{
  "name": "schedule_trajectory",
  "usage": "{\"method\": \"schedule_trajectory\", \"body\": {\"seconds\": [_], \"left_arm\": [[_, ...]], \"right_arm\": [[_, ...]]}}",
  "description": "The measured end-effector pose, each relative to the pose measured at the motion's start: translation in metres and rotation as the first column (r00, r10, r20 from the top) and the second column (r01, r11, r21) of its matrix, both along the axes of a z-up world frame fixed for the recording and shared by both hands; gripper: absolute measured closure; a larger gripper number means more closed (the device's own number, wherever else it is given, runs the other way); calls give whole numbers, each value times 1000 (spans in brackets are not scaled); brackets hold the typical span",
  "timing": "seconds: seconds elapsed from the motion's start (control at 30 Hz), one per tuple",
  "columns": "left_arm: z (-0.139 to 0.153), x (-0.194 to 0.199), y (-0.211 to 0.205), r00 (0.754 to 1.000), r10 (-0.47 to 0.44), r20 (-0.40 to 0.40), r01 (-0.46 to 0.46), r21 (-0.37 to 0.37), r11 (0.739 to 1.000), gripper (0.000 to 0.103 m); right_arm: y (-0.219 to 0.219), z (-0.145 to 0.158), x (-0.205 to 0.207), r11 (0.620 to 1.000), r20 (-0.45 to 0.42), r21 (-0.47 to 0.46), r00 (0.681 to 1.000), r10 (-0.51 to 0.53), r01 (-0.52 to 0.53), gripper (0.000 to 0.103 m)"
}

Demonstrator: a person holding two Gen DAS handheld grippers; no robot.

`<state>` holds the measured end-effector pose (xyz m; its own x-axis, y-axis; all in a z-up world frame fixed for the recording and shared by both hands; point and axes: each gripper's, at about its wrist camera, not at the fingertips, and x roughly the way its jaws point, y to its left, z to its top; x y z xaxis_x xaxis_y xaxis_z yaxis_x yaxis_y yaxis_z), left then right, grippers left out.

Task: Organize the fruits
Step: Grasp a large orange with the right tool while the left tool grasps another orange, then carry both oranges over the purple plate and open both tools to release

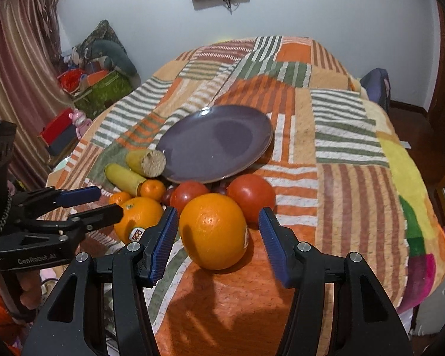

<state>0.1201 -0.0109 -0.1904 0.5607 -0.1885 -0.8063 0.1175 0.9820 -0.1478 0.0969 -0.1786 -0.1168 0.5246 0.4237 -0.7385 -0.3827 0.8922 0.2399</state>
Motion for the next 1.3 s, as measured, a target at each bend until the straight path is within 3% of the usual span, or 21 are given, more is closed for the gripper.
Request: {"method": "schedule_trajectory", "body": {"seconds": [0.47, 0.87, 1.07, 1.3], "left_arm": [[-28, 19, -11, 997, -34, -76, 32, -24, 999, 38], [-34, 26, -9, 995, -33, -90, 29, -49, 998, 37], [-25, 21, -10, 997, -26, -67, 25, -25, 999, 38], [9, 15, -3, 1000, -6, 27, 7, -31, 999, 38]], "right_arm": [[10, -23, 9, 999, -64, -1, 997, 33, -33, 47], [14, -37, 14, 999, -104, -11, 993, 48, -49, 47], [13, -32, 12, 999, -89, -20, 995, 36, -38, 48], [9, -12, 9, 1000, -38, -5, 999, 16, -17, 48]]}}
